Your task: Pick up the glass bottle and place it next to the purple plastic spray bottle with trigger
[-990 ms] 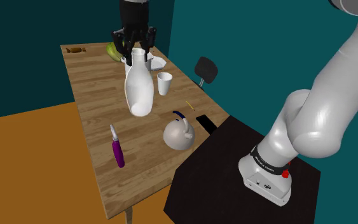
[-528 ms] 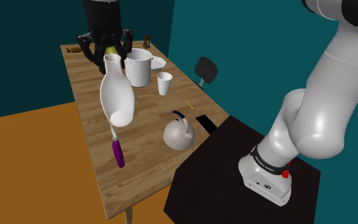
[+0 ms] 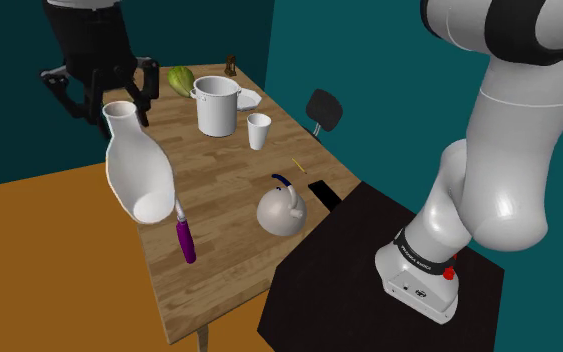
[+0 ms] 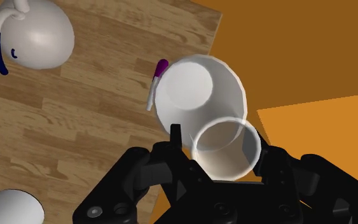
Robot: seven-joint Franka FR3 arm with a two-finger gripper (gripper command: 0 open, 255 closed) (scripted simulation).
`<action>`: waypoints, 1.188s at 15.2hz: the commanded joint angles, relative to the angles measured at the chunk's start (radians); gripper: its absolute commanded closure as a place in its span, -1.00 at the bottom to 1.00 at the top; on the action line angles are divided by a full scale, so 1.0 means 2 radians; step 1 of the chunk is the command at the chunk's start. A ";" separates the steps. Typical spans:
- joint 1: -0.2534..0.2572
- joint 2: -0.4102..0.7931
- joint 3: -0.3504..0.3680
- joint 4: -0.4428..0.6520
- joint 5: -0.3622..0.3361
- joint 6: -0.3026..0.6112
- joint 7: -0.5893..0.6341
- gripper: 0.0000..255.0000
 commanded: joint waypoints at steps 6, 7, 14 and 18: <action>0.003 0.007 0.001 -0.036 -0.002 0.043 0.006 1.00; 0.002 0.007 0.000 -0.042 -0.002 0.049 0.007 1.00; 0.001 0.012 -0.001 -0.082 -0.004 0.094 0.007 1.00; 0.001 0.017 -0.001 -0.102 -0.005 0.119 0.008 1.00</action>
